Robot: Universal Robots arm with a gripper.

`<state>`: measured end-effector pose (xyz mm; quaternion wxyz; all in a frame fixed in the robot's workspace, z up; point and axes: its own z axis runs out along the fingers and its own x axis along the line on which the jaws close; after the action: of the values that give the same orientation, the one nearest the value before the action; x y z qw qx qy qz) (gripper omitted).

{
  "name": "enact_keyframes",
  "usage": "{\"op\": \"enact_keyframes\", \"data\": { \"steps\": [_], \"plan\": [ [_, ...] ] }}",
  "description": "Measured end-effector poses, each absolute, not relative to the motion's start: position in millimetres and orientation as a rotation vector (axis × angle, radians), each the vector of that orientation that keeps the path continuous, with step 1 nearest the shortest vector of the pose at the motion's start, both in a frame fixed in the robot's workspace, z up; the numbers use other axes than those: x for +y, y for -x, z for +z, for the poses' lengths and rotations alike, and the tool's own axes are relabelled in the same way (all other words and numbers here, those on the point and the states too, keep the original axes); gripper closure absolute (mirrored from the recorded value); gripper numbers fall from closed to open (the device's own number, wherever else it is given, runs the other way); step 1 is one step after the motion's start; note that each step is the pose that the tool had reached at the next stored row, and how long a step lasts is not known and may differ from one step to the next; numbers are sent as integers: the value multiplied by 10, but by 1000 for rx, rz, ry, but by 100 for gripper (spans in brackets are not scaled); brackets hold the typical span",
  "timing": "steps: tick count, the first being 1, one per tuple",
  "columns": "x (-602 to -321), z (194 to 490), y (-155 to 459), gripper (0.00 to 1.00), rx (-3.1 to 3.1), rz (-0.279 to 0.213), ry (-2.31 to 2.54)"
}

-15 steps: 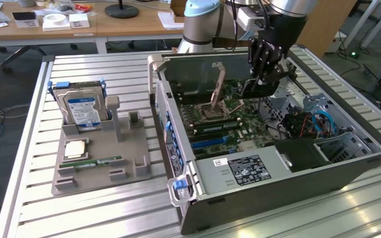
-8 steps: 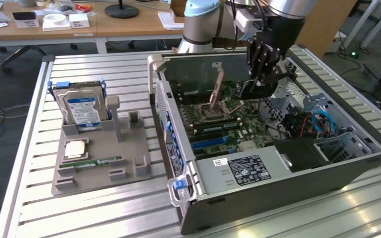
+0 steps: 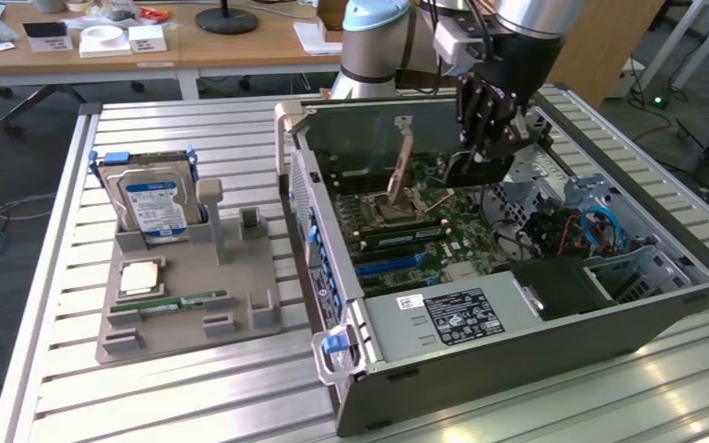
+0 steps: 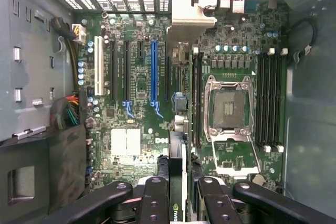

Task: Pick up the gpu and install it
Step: 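Insert the gpu into the slot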

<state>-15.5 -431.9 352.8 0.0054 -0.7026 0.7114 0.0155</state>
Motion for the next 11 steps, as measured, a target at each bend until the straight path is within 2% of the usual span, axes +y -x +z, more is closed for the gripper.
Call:
{"op": "enact_keyframes", "data": {
  "steps": [11],
  "plan": [
    [-4315,3446,219,74,2229,45,2201]
  ]
}}
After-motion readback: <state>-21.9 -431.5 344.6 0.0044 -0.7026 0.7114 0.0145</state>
